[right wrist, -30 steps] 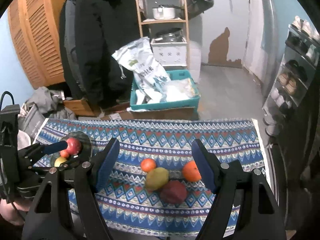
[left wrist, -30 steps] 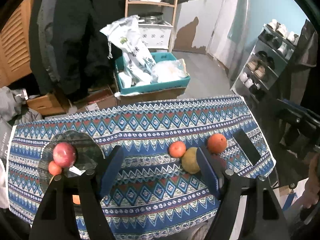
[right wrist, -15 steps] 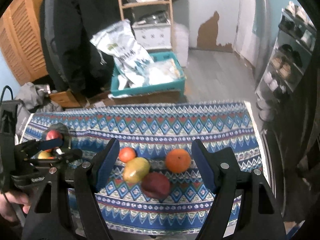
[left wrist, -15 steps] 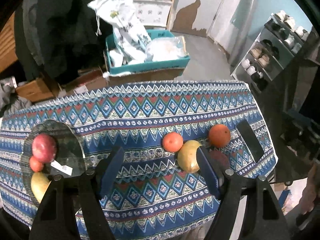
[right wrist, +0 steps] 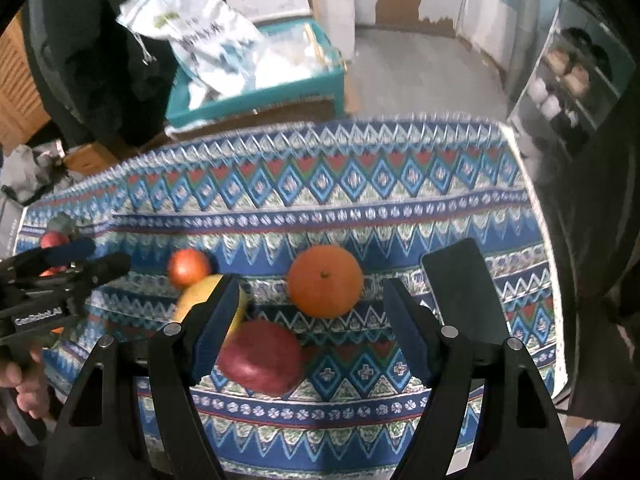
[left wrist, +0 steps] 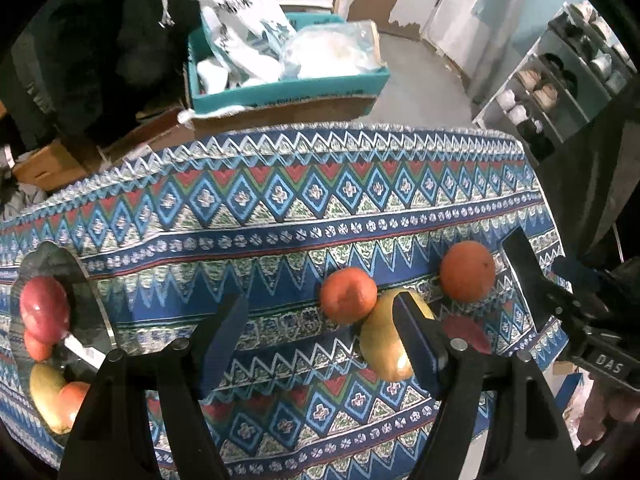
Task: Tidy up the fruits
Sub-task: 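Close the left tool on a small orange while the right tool grasps a large orange, then lift the small orange with the left tool while the right tool lifts the large orange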
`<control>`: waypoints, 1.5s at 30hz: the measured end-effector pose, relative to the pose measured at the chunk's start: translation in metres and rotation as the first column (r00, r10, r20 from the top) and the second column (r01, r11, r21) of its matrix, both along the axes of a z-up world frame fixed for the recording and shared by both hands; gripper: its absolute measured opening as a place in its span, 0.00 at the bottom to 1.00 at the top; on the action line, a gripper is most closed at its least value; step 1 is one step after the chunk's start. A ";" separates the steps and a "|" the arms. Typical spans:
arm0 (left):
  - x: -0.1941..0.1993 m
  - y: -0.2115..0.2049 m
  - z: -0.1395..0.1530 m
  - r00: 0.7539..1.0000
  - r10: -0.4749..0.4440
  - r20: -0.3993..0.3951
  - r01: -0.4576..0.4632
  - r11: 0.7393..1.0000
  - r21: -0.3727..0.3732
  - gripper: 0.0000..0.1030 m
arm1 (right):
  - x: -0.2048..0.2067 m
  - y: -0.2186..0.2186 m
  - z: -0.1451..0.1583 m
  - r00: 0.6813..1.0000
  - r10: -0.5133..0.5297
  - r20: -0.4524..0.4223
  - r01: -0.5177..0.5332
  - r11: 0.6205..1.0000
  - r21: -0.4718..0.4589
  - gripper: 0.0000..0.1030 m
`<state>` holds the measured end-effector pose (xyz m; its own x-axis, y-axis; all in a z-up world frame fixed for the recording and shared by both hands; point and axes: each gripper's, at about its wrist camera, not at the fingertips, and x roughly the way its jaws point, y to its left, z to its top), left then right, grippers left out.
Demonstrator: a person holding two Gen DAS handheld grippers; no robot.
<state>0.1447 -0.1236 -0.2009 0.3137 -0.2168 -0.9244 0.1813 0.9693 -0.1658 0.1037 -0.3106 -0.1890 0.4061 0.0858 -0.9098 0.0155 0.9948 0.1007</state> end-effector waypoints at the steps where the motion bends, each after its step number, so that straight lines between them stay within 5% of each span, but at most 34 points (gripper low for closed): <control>1: 0.002 -0.002 -0.005 1.000 -0.002 -0.011 0.002 1.000 -0.002 0.74 | 0.002 -0.002 -0.007 1.000 -0.002 -0.014 0.002 1.000 0.003 0.73; 19: 0.026 -0.023 -0.065 0.989 -0.014 -0.144 0.007 0.999 -0.049 0.74 | 0.025 -0.017 -0.073 0.986 -0.031 -0.161 0.038 0.999 0.039 0.73; 29: 0.031 -0.017 -0.080 0.980 0.001 -0.201 -0.033 0.988 -0.153 0.47 | 0.029 -0.020 -0.083 0.985 -0.031 -0.169 0.044 0.996 0.071 0.73; 37: 0.027 -0.010 -0.070 0.988 -0.002 -0.154 -0.020 0.990 -0.143 0.45 | 0.038 -0.012 -0.091 0.982 -0.023 -0.187 0.038 0.996 0.076 0.73; 45: 0.019 -0.012 -0.041 0.999 -0.055 0.001 0.055 0.998 -0.005 0.45 | 0.047 -0.006 -0.103 0.979 -0.021 -0.202 0.036 0.997 0.071 0.73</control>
<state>0.1633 -0.1358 -0.2414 0.3017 -0.2386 -0.9231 0.2341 0.9571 -0.1709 0.1508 -0.3169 -0.2920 0.2190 0.1469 -0.9646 0.0715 0.9835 0.1660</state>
